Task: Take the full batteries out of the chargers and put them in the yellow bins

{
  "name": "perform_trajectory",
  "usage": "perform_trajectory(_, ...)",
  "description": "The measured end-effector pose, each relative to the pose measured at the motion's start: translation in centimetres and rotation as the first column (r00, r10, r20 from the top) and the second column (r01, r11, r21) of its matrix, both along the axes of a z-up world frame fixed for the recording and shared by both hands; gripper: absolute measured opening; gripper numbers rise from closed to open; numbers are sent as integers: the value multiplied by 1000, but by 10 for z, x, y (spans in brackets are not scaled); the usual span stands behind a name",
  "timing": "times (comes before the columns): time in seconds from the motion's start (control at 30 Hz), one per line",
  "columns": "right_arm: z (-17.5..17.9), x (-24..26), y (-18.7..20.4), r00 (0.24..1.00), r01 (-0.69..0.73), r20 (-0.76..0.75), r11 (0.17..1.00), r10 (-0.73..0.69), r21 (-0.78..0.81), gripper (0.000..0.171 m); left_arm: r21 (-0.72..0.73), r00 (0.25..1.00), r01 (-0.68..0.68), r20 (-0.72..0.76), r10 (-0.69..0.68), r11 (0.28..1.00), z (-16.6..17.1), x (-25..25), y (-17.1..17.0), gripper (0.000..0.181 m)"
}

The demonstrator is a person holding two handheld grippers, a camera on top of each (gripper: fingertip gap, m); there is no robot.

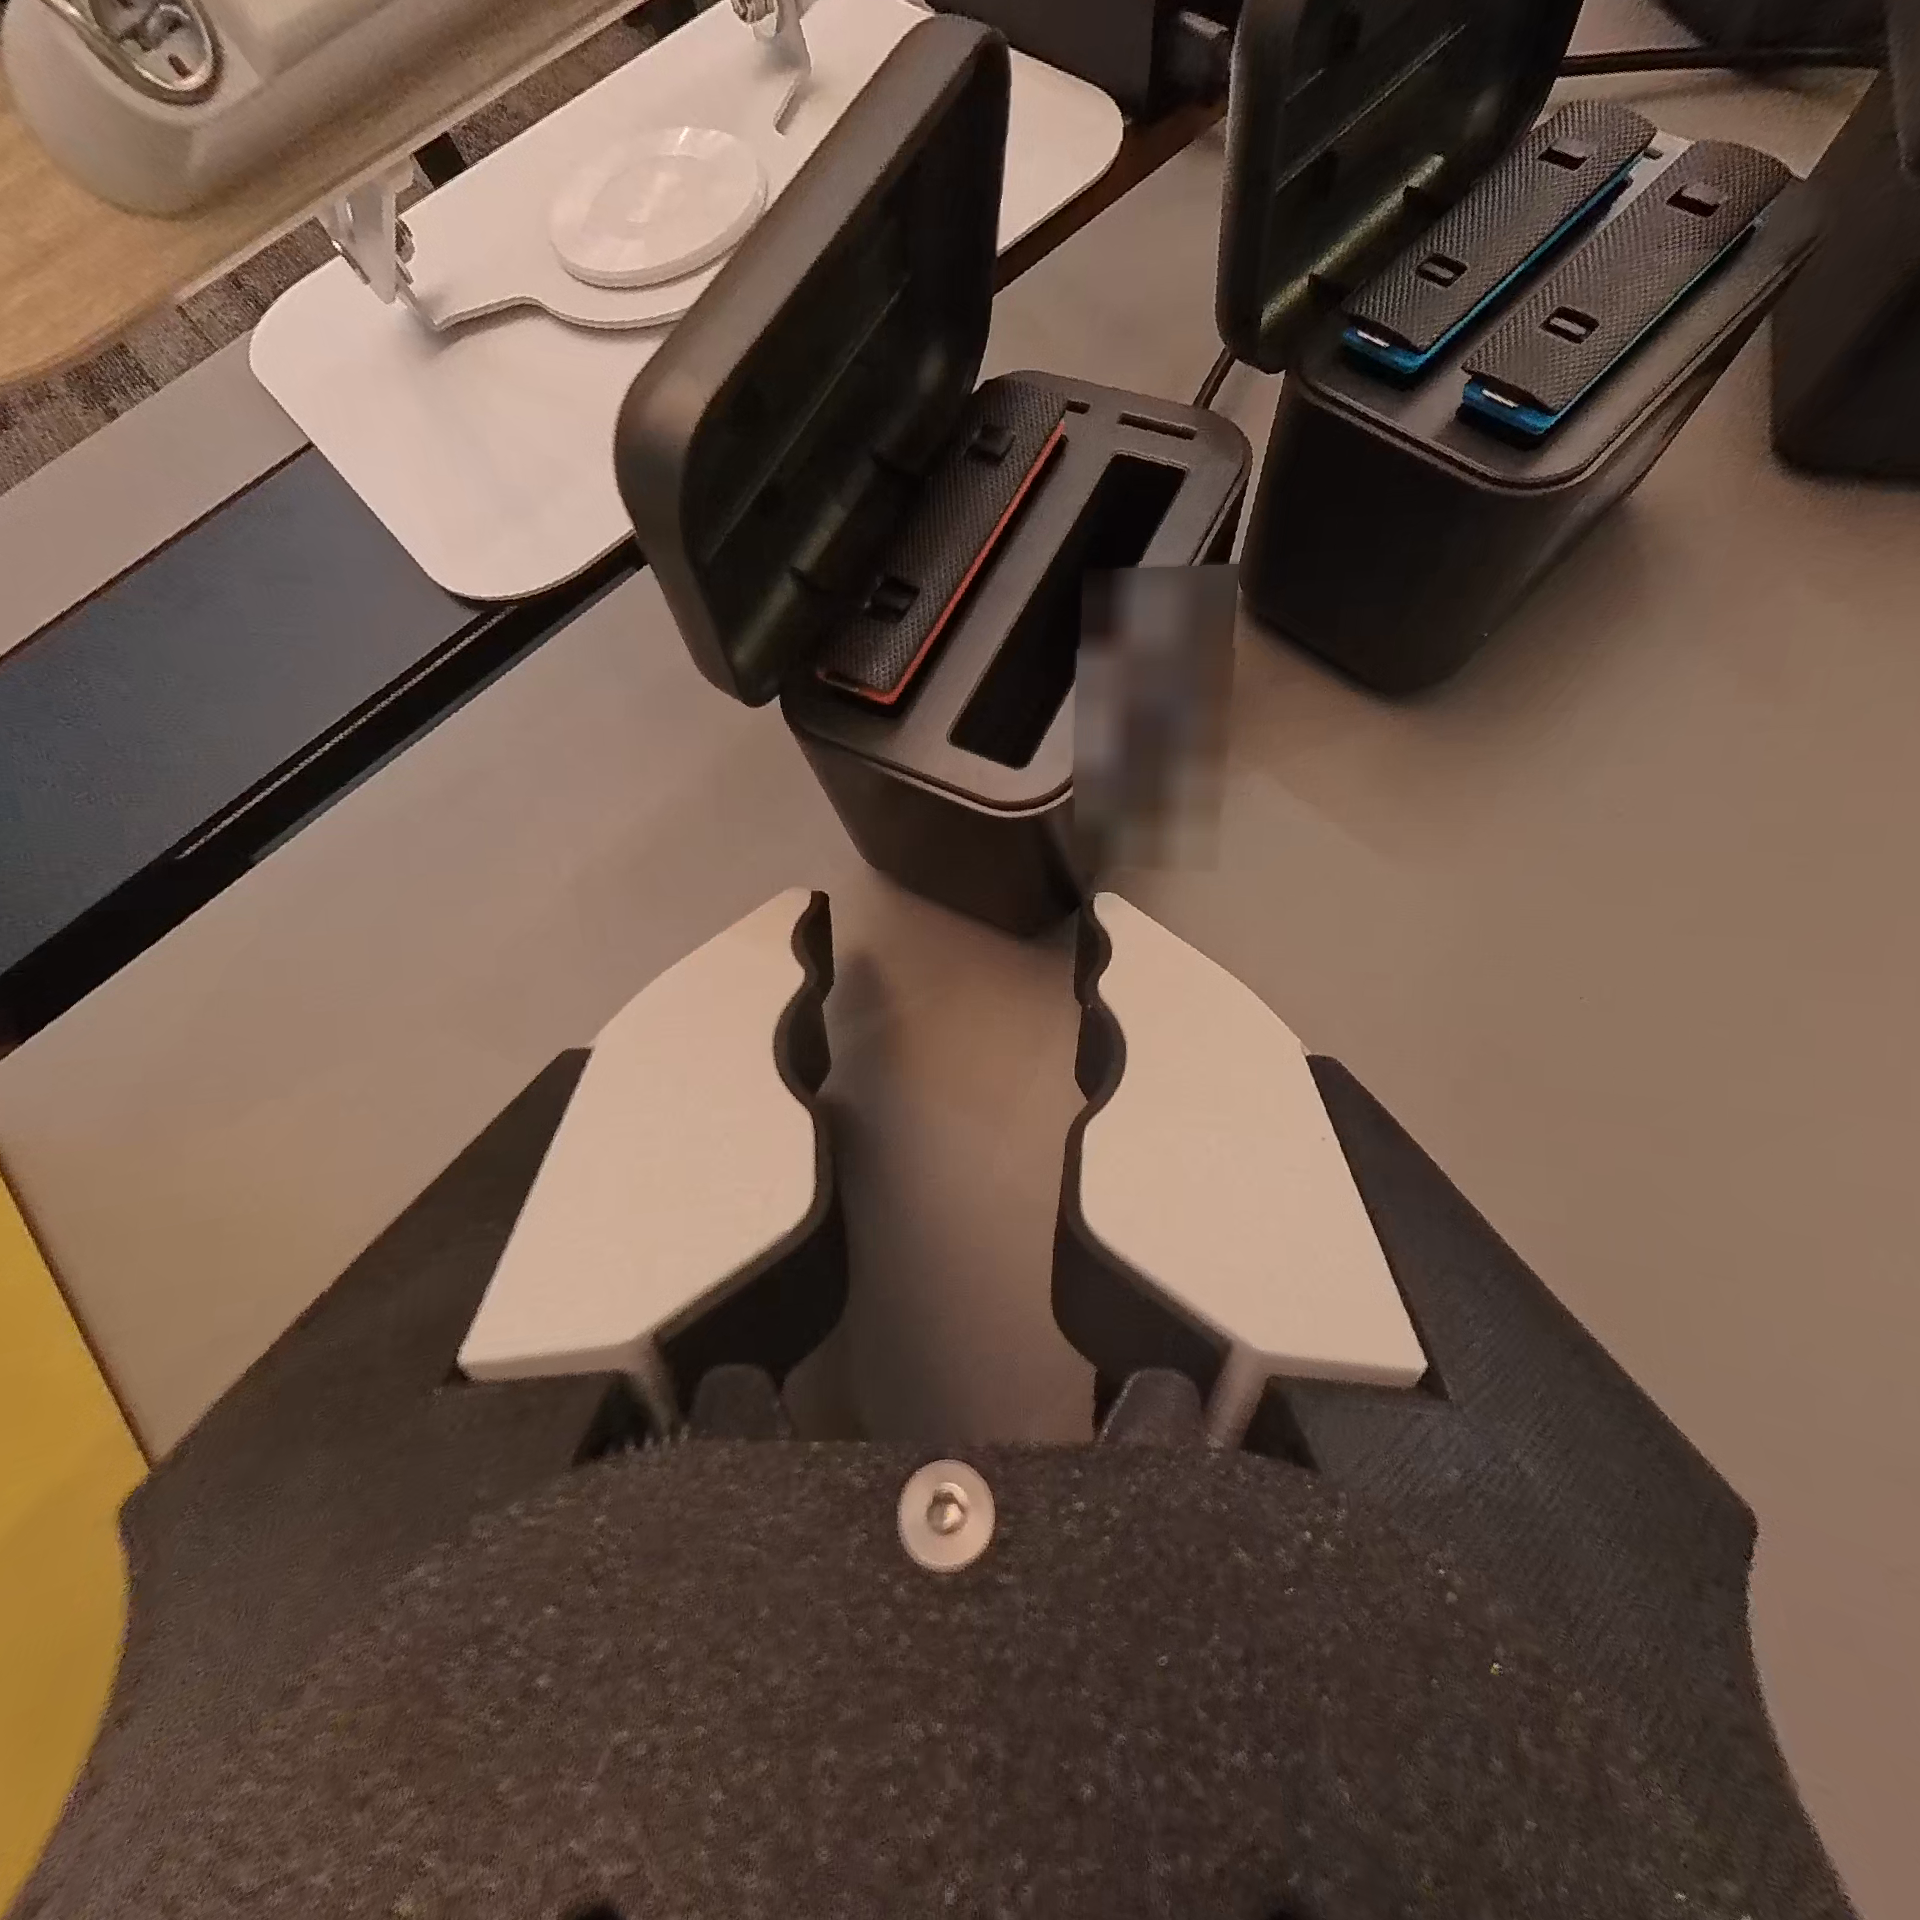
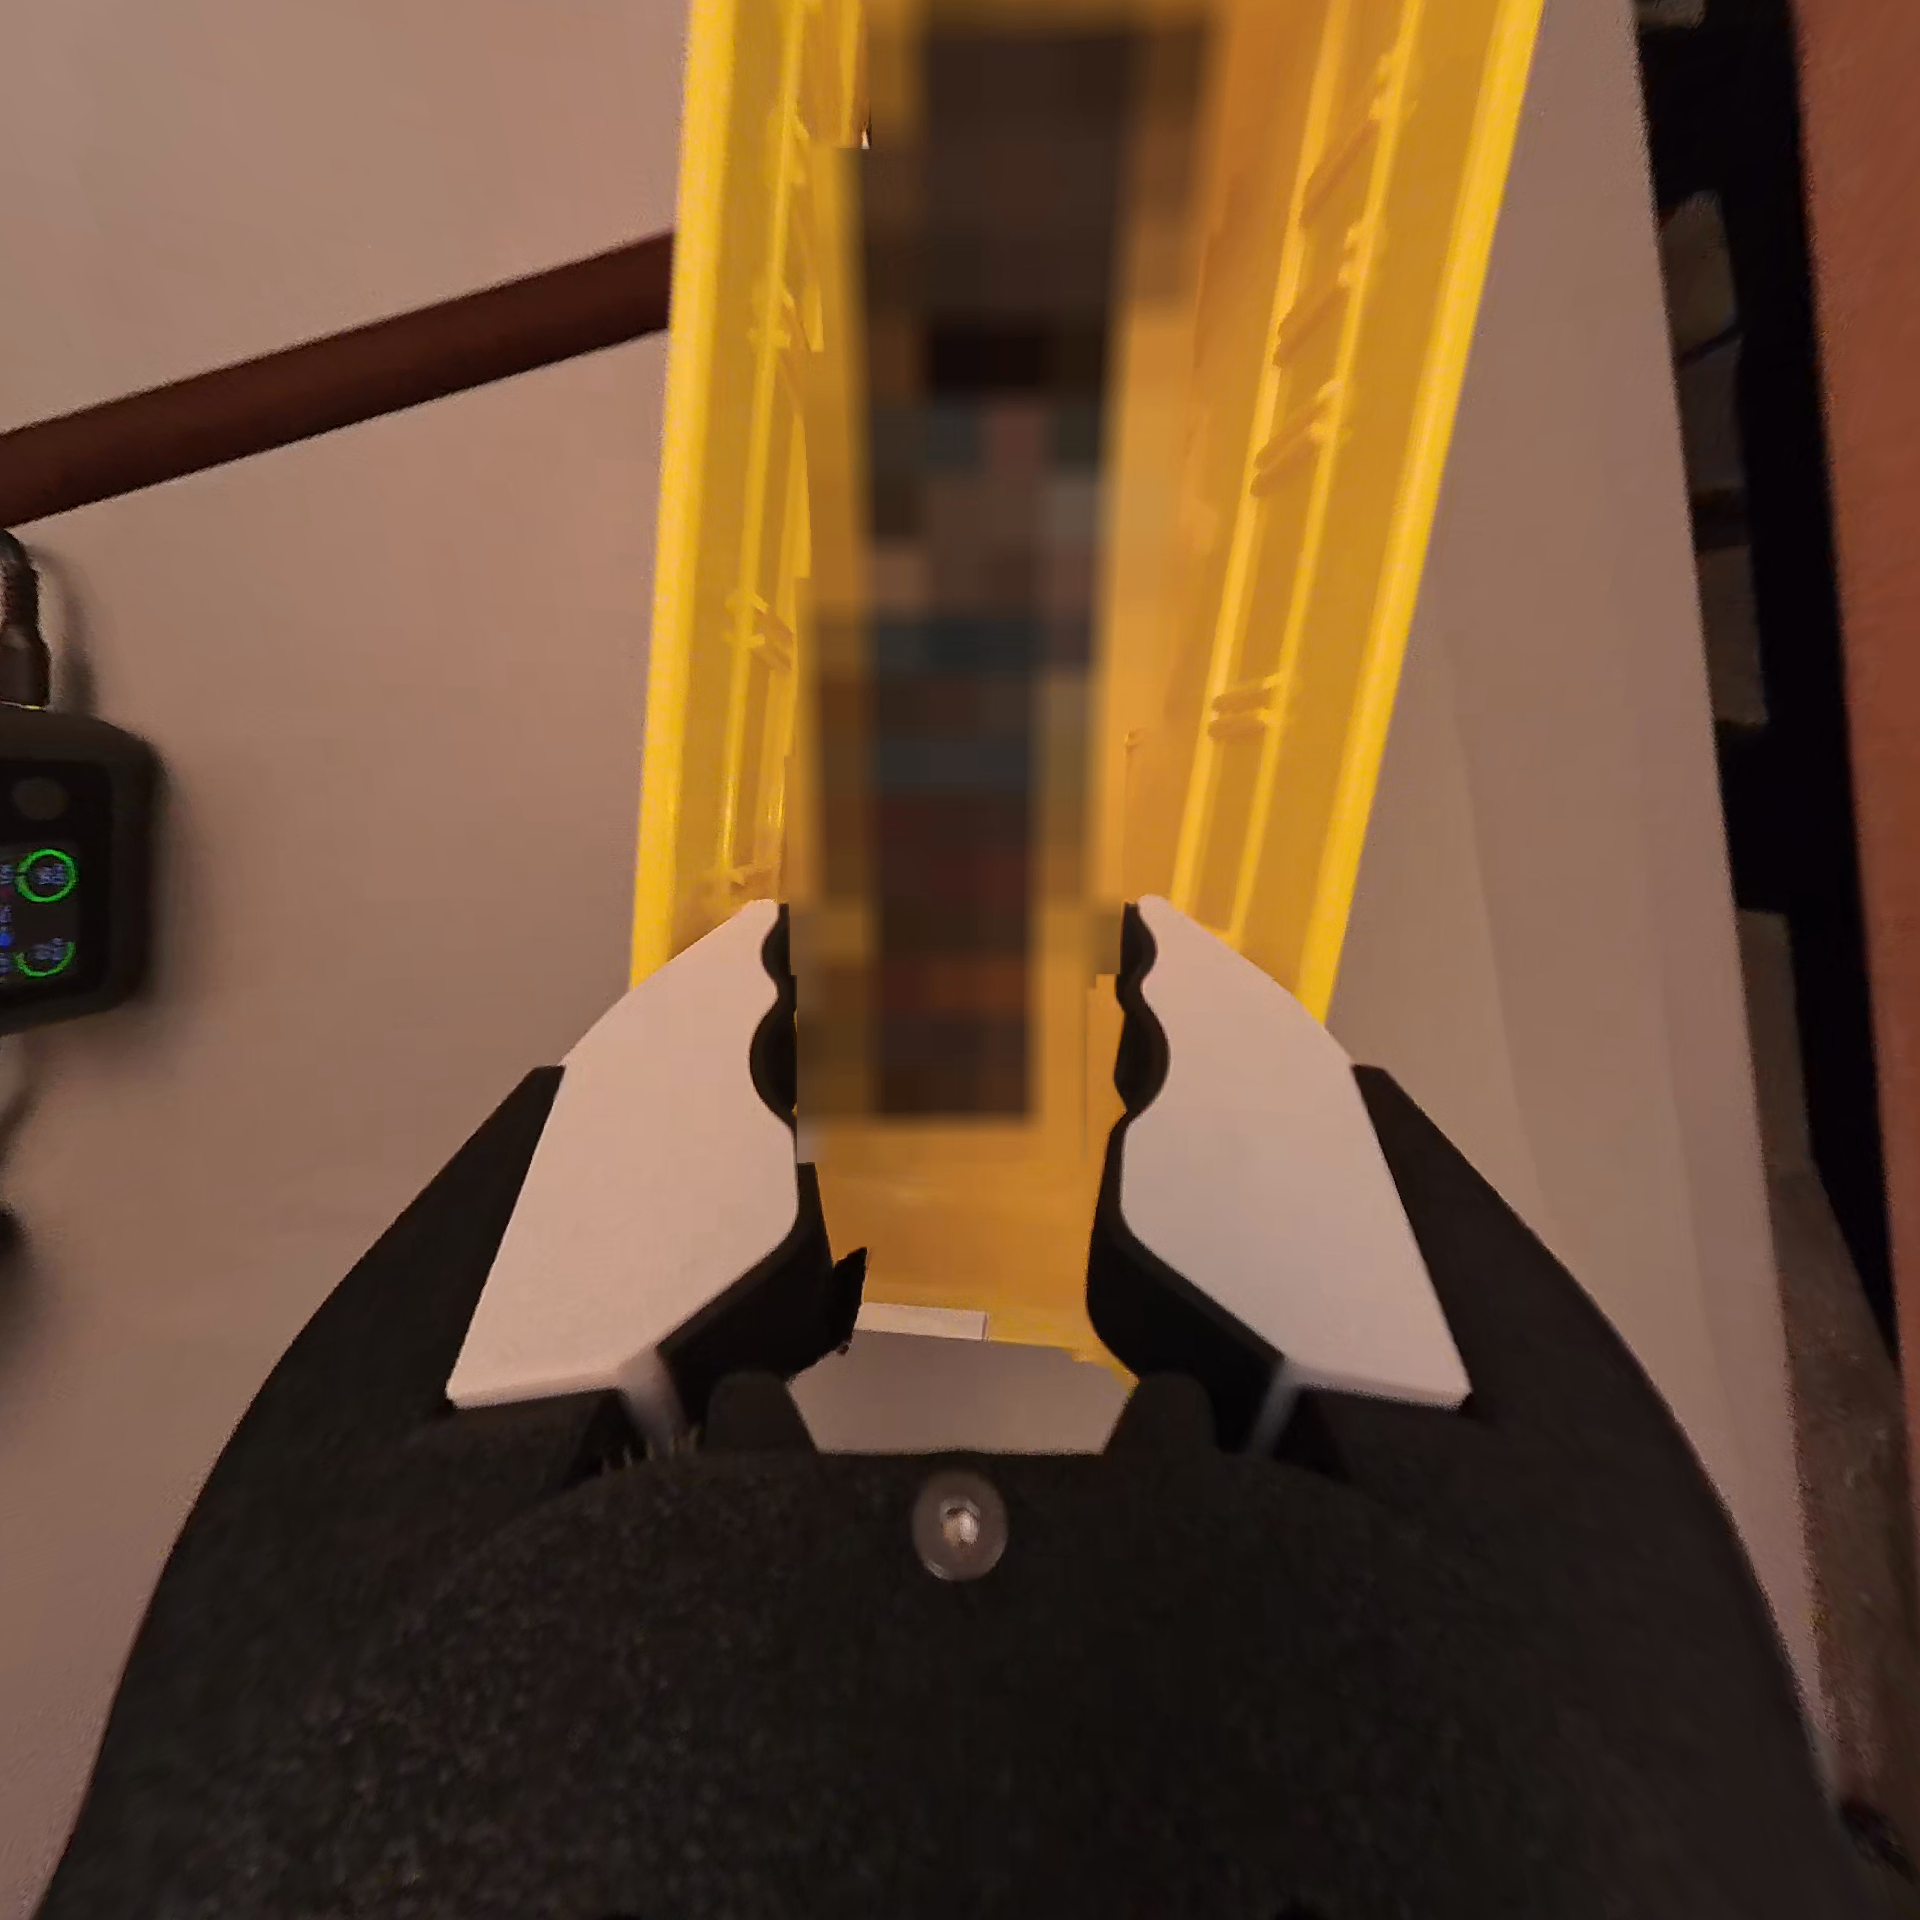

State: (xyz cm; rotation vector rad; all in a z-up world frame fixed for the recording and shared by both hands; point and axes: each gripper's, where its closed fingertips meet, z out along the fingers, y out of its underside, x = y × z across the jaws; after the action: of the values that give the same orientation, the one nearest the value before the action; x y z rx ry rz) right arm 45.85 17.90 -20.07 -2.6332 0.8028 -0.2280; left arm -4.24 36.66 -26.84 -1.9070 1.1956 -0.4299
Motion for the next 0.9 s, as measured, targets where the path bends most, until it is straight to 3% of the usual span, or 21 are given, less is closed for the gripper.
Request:
perform_trajectory(0.1, 20, 1, 5, 997, -51, 59, 997, 47, 56, 55, 1, 1000, 1, 0, -1, 1000, 0, 0, 0, 45)
perform_trajectory(0.23, 59, -12, 15, 979, -150, 169, 963, 113, 224, 29, 5, 1000, 1, -1, -1, 1000, 0, 0, 0, 44)
perform_trajectory(0.4, 99, -71, 30, 923, -353, 301, 843, 242, 406, 0, 25, 1000, 1, -5, -1, 1000, 1, 0, 0, 44)
perform_trajectory(0.5, 112, -125, 38, 885, -460, 326, 741, 334, 490, 0, 41, 1000, 7, -9, -7, 999, 2, 0, -1, 41)
perform_trajectory(0.63, 106, -194, 46, 813, -581, 345, 626, 468, 520, 0, 45, 1000, 25, -1, -25, 999, 3, 2, -4, 42)
perform_trajectory(0.9, 61, -298, 46, 650, -723, 347, 410, 676, 556, 0, 44, 999, -38, 25, 37, 998, 7, 2, 7, 46)
